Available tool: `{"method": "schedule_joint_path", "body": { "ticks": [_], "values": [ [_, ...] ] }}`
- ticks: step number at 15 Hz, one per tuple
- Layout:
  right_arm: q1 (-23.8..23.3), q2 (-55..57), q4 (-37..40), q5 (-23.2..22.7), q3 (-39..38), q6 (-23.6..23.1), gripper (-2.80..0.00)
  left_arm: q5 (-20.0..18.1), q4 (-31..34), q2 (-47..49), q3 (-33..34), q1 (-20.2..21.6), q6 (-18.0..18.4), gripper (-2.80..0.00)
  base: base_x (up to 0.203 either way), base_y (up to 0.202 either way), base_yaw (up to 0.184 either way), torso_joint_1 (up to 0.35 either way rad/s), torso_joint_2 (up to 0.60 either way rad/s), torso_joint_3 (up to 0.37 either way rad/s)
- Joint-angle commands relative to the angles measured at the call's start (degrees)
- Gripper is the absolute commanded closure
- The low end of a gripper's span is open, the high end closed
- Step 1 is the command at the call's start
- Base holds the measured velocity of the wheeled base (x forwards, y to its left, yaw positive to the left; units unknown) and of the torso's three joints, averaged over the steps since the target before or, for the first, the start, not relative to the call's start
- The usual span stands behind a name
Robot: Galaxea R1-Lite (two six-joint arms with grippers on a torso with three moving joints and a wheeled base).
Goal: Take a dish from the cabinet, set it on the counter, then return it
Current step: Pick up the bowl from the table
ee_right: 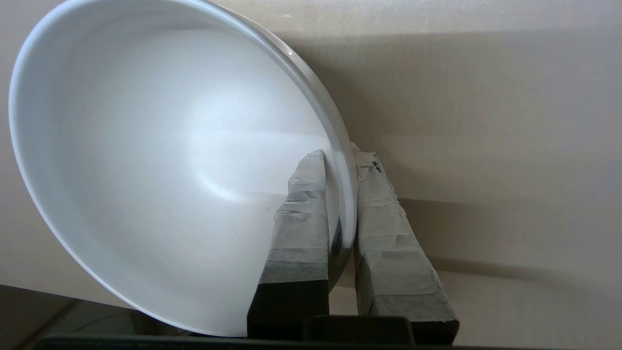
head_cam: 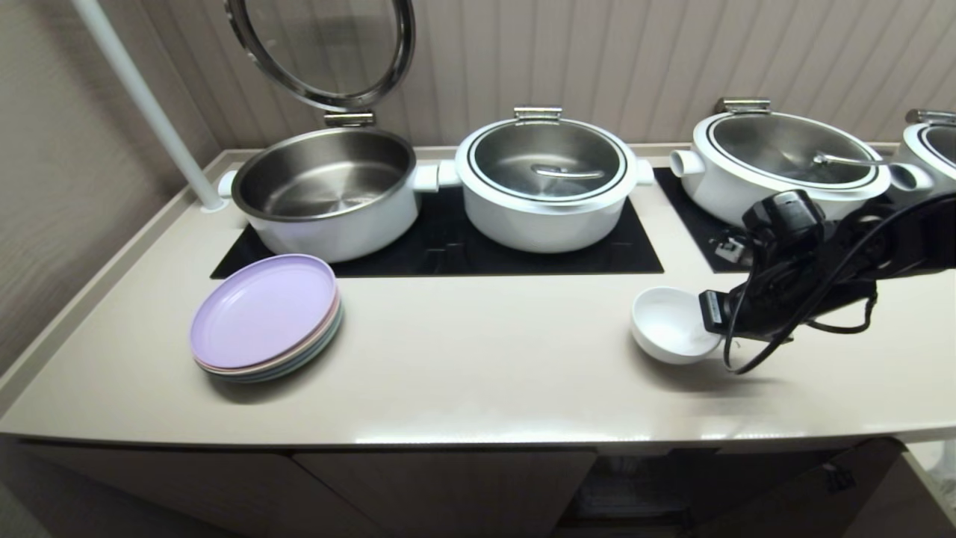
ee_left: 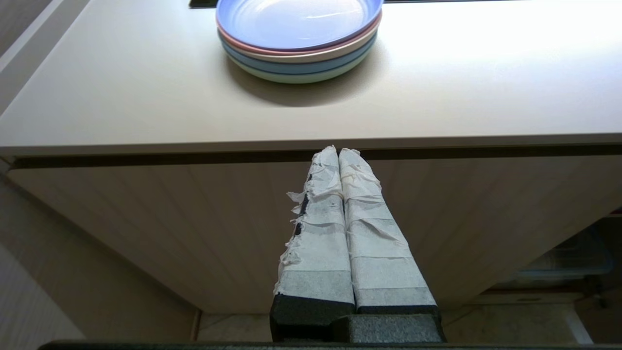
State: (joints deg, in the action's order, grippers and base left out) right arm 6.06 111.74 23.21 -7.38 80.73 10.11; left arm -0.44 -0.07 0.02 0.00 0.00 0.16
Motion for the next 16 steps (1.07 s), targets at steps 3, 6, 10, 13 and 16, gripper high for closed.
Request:
{"method": "schedule_joint_path", "body": {
  "ticks": [3,6,10,13,16],
  "values": [
    [0.02,0.15,0.35,0.09,-0.04,0.0,0.0,0.0,-0.01,-0.02,0.0,0.0,0.02,0.0,0.0,0.0,0.0,0.0,0.0,0.0],
    [0.01,0.06,0.43,0.17,-0.22,0.0,0.0,0.0,-0.01,-0.02,0.0,0.0,0.02,0.0,0.0,0.0,0.0,0.0,0.0,0.0],
    [0.01,-0.47,0.52,0.16,-1.0,0.0,0.0,0.0,-0.01,-0.02,0.0,0.0,0.02,0.0,0.0,0.0,0.0,0.0,0.0,0.0],
    [0.01,-1.63,0.43,0.17,-2.41,0.0,0.0,0.0,-0.01,-0.02,0.0,0.0,0.02,0.0,0.0,0.0,0.0,0.0,0.0,0.0],
    [0.01,-3.2,0.41,0.17,-4.31,0.0,0.0,0.0,-0.01,-0.02,0.0,0.0,0.02,0.0,0.0,0.0,0.0,0.0,0.0,0.0]
  ]
}}
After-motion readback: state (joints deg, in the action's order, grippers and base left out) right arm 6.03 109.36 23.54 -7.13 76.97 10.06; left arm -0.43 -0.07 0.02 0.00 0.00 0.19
